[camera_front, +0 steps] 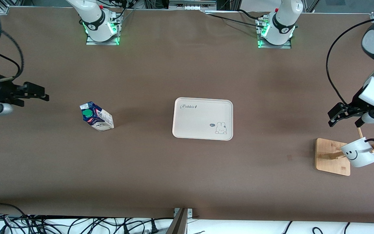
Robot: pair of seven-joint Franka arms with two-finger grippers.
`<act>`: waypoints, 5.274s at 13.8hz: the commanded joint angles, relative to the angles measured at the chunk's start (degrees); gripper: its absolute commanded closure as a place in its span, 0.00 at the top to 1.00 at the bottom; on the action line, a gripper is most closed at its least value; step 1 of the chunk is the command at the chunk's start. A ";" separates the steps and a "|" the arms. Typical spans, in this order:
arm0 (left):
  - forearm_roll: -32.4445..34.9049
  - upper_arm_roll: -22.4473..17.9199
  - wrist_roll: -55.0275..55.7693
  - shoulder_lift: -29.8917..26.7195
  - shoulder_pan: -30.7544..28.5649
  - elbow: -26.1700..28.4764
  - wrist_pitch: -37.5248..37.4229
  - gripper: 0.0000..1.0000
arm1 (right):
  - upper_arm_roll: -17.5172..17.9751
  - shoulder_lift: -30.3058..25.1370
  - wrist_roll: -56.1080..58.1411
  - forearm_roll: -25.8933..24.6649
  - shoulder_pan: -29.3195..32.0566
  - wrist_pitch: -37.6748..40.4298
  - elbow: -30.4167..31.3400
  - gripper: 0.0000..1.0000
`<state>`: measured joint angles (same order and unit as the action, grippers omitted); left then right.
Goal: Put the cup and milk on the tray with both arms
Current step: 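Move the right gripper toward the milk carton while the left gripper approaches the mug, then grasp the milk carton with the right gripper while the left gripper lowers to the mug, then lift the milk carton with the right gripper while the left gripper grasps the mug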
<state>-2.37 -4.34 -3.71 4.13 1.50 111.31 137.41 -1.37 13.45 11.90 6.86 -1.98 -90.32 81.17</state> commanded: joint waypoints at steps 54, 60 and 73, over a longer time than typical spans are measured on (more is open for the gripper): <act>-5.27 -1.55 1.34 11.95 0.26 15.34 62.27 1.00 | -0.74 11.33 -1.97 -2.73 -6.11 -18.14 15.25 0.58; -5.45 -2.07 1.34 12.48 0.35 14.46 62.01 1.00 | -0.65 10.81 -2.40 -2.73 -5.93 -18.05 15.16 0.58; -5.10 -4.98 0.29 13.10 0.35 14.02 61.92 0.52 | -0.21 9.75 -12.32 -2.99 -12.42 -10.95 7.19 0.36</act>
<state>-7.29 -9.00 -1.34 16.79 1.62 126.19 199.49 -1.50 23.15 3.43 4.63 -12.41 -105.14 92.43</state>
